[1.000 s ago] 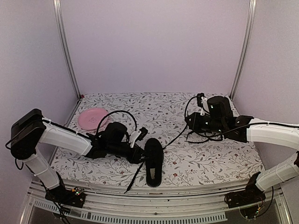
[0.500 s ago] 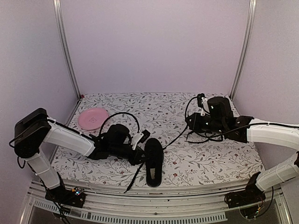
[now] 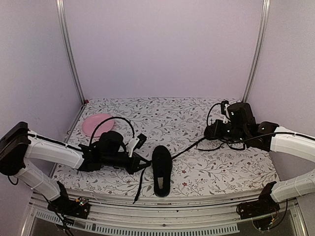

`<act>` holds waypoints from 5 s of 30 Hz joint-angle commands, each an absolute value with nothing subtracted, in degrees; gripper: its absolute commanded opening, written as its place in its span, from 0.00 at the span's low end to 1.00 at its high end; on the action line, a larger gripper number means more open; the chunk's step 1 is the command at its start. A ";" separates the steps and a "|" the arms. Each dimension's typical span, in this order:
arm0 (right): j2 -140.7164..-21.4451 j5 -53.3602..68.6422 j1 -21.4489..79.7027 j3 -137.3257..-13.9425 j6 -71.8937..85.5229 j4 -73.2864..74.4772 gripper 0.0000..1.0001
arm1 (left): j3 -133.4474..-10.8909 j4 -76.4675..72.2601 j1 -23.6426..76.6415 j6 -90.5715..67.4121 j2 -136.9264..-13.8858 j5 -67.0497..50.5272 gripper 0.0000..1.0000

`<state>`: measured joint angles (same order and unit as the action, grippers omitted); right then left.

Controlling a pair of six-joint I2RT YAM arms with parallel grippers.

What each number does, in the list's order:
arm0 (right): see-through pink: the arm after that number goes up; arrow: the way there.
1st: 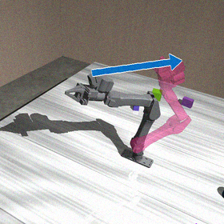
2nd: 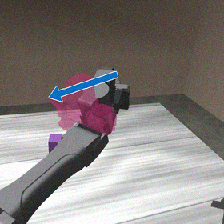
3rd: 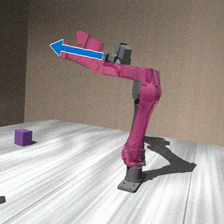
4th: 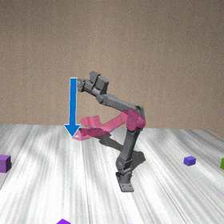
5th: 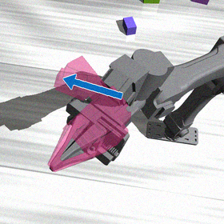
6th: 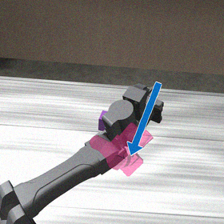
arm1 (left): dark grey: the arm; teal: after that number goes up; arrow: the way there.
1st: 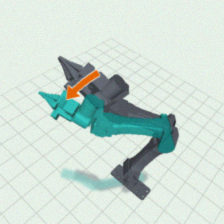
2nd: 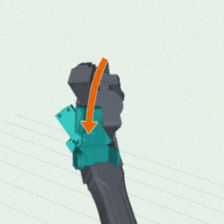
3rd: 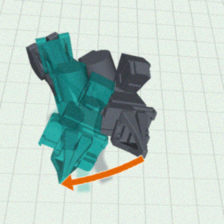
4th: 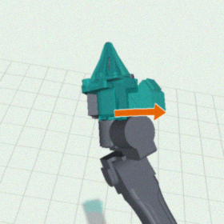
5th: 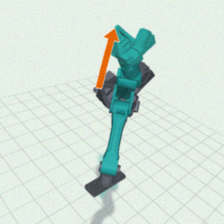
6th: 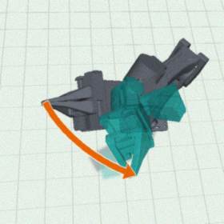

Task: Tie the shoes
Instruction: Pull the crossed shoelace from the shoe, then place the shoelace at the center of the board, then pass from the left arm to the right

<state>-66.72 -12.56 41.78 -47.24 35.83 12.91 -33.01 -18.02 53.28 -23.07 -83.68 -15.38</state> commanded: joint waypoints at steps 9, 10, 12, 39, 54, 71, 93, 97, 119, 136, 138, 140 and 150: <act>-64.03 -14.80 34.43 -35.21 44.62 26.44 0.02 | -29.81 -12.38 54.18 -27.33 -84.91 -18.11 0.00; -64.58 -14.44 33.99 -34.03 45.68 26.14 0.02 | -29.98 -12.13 54.15 -27.55 -85.90 -17.83 0.00; -65.70 -13.77 33.23 -31.78 47.06 25.13 0.02 | -30.07 -12.03 54.14 -28.18 -87.57 -17.08 0.00; -60.88 -5.44 13.03 -24.40 44.12 20.89 0.02 | -29.66 -7.32 54.14 -31.38 -86.47 -8.29 0.00; -59.92 0.98 20.84 -38.87 41.31 16.36 0.02 | -33.22 -19.16 54.23 -29.08 -81.23 -12.62 0.00; -99.36 1.40 56.00 -78.94 40.92 3.52 0.02 | -30.41 -25.44 55.48 -28.12 -79.43 -12.97 0.00; -89.45 2.09 60.31 -48.32 25.47 -15.87 0.83 | -38.93 -20.73 56.09 -39.35 -86.54 -14.75 0.00; -93.25 -1.82 63.88 -49.13 24.32 -17.05 0.81 | -40.44 -19.35 56.09 -40.18 -88.14 -15.03 0.00; -100.12 -14.38 68.02 -53.81 25.47 -15.31 0.35 | -40.63 -19.07 56.15 -42.44 -89.36 -16.41 0.00; -98.64 -15.47 68.26 -51.06 27.74 -15.56 0.02 | -42.64 -6.68 54.25 -35.84 -84.48 -8.58 0.29; -98.48 -15.49 68.21 -50.65 28.01 -15.51 0.02 | -41.54 -5.03 52.45 -34.81 -82.16 -7.40 0.40; -98.44 -15.45 68.20 -50.47 28.17 -15.56 0.02 | -40.26 -3.40 51.02 -33.65 -80.68 -6.36 0.44; -98.42 -15.34 68.22 -50.29 28.82 -15.73 0.02 | -41.16 -1.65 50.18 -16.61 -88.28 -5.69 0.19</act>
<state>-99.39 -14.48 68.55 -50.92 27.88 -14.04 -39.44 -4.05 50.54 -25.39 -83.33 -6.33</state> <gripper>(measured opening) 0.021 0.203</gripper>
